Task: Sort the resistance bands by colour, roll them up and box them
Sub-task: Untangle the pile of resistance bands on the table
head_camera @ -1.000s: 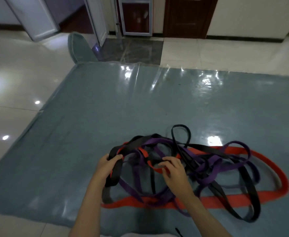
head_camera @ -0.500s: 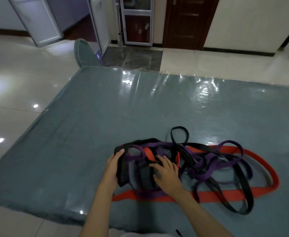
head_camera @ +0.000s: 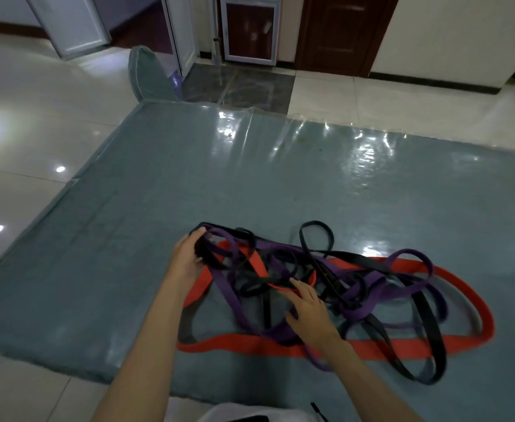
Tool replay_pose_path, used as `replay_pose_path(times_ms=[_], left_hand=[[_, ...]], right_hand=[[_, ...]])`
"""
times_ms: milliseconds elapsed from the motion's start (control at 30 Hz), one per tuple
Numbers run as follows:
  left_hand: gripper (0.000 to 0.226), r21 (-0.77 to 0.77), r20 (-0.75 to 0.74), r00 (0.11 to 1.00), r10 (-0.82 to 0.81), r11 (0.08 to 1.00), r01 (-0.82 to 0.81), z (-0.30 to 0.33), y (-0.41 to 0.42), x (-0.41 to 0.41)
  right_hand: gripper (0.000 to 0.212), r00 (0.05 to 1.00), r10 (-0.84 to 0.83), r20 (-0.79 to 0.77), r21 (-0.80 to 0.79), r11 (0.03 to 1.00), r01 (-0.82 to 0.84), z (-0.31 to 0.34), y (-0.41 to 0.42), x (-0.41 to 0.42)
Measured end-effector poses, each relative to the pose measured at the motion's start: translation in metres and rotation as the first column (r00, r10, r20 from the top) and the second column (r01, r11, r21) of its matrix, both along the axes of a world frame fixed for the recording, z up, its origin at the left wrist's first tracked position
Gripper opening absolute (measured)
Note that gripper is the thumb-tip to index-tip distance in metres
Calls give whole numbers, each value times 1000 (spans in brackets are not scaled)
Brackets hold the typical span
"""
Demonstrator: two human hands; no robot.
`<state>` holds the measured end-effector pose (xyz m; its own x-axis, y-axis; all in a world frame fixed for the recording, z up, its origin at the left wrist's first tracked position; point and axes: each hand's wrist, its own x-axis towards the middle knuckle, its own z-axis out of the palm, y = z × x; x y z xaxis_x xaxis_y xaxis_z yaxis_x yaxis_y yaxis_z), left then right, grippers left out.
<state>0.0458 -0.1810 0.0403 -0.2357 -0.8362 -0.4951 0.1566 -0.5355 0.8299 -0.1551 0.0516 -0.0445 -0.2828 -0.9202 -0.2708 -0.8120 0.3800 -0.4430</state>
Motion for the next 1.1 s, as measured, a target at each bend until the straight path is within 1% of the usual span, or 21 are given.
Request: replay_pose_path(times_ms=[100,267,367,433,467,500,567,600,667,700,767,800,833,867,900,933,967,1000,1033,1067,1100], left_hand=[[17,-48,16,999,-36,998,37,-4,-12,-13],[14,-88,61,995,80,993,-74,-15,-34,-31],[16,-101,65,987,149,985,-142,-23,-55,-35],[13,-112,95,985,144,985,-133,-28,-67,-38],[12,-115,131,982,137,986,-122,-33,-72,-39],[11,-124,195,974,116,988,-93,-37,-77,-39],[17,-126,363,930,63,992,-18,-52,-86,-35],[22,-104,452,892,32,994,17,-59,-90,-32],[26,-56,564,826,-8,997,48,-77,-96,-22],[25,-44,594,804,-18,998,55,-81,-96,-20],[19,-37,638,770,-32,997,71,-86,-91,-15],[21,-38,672,740,-39,995,87,-86,-88,-14],[32,-41,711,701,-52,993,115,-86,-84,-13],[48,-55,742,668,-47,990,130,-86,-80,-11],[60,-97,764,645,-12,986,134,-86,-73,-11],[62,-175,781,622,48,974,144,-81,-64,-13],[57,-292,782,611,124,939,183,-76,-54,-16],[48,-410,768,612,187,879,245,-69,-43,-21],[39,-501,737,643,208,807,313,-60,-32,-29],[33,-552,705,687,175,743,378,-53,-22,-37],[30,-564,693,715,92,687,458,-49,-13,-44]], right_hand=[[66,1000,-1,4,1,1000,1,-6,-10,-9],[82,1000,2,-10,40,999,-1,-10,-24,-20],[81,999,18,36,26,999,-19,-19,-36,-28],[77,994,25,105,-20,1000,-23,-26,-42,-33],[71,990,15,144,-44,999,-9,-28,-44,-35],[61,985,-3,173,-63,998,14,-29,-46,-35],[28,985,-53,165,-151,985,79,-29,-49,-30],[18,984,-94,149,-194,973,123,-27,-51,-26],[32,968,-194,161,-227,947,228,-22,-58,-22],[38,942,-259,212,-210,929,303,-19,-63,-24],[41,891,-350,290,-191,891,412,-14,-71,-32],[39,892,-364,270,-205,883,422,-14,-73,-37],[32,908,-359,218,-227,886,404,-14,-75,-40],[21,934,-338,119,-245,901,358,-18,-76,-43],[12,946,-323,27,-221,921,321,-20,-78,-45],[20,948,-318,-30,-155,938,310,-23,-80,-46],[34,949,-311,-47,-63,949,308,-23,-83,-46],[46,950,-312,-34,32,949,313,-22,-87,-45],[53,950,-313,-20,120,942,313,-19,-90,-43],[57,951,-307,-23,186,934,306,-15,-94,-41],[57,956,-292,-29,226,930,291,-14,-96,-38]])
